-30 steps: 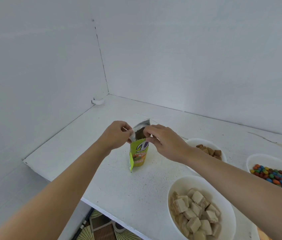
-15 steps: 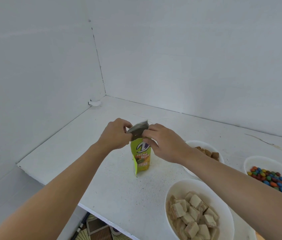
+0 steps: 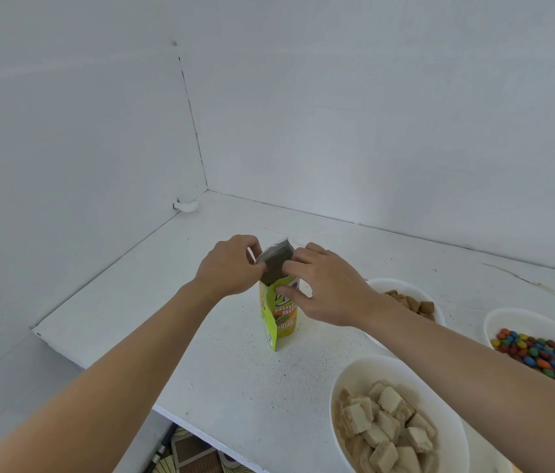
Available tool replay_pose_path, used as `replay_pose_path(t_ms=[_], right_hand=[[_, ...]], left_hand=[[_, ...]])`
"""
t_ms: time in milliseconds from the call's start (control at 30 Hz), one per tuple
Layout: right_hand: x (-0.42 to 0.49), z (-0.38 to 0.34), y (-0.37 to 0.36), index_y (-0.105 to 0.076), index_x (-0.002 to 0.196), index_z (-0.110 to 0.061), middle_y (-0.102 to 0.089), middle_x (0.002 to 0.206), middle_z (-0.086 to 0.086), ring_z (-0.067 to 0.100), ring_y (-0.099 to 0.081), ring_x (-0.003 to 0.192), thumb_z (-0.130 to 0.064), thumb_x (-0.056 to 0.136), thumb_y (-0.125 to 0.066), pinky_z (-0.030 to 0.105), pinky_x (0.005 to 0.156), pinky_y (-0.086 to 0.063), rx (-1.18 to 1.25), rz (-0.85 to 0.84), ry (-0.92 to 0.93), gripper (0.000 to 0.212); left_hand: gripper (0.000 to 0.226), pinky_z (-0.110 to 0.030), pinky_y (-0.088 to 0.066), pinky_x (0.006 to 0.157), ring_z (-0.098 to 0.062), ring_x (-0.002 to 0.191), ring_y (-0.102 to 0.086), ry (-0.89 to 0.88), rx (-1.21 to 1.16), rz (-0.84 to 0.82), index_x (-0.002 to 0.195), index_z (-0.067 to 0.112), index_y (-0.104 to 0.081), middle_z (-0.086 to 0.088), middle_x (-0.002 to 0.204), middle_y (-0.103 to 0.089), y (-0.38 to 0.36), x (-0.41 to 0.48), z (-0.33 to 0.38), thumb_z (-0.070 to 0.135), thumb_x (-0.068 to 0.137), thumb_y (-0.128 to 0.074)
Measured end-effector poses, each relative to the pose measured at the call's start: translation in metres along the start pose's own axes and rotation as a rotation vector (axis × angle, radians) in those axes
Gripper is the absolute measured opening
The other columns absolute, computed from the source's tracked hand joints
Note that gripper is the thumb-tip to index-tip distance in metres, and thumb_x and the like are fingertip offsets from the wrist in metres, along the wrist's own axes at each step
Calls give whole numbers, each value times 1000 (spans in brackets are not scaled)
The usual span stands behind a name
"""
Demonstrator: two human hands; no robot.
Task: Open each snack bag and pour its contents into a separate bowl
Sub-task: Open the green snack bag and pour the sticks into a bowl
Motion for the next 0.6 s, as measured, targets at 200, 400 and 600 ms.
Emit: replay_pose_path(t_ms=[200, 400, 600], right_hand=[[-3, 13, 3, -63, 100, -21, -55, 92, -6, 14, -41, 89, -40, 98, -54, 36, 75, -46, -23, -5, -49, 21], [-2, 6, 0, -61, 99, -20, -57, 92, -6, 17, -45, 93, -42, 96, -56, 35, 79, -46, -26, 12, -49, 23], [0, -4, -2, -63, 101, -22, -61, 93, -6, 20, -47, 102, -46, 96, -52, 38, 83, -38, -132, 33, -35, 28]], left_hand=[[15, -28, -50, 65, -16, 74, -73, 76, -131, -59, 89, 23, -65, 0, 89, -74, 10, 1, -14, 36, 94, -62], [23, -28, -52, 71, -12, 79, -74, 13, -297, -54, 101, 23, -67, 4, 96, -73, -3, -12, -3, 41, 102, -53], [14, -24, -50, 71, -11, 84, -71, 23, -460, 11, 107, 28, -62, 5, 100, -71, -10, -33, -12, 37, 103, -52]])
Point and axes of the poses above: each hand's wrist, its own x-axis towards the middle knuckle, its own y-axis out of the back of the hand, z = x × y, the point moved 4 cm from there along x, towards the middle knuckle
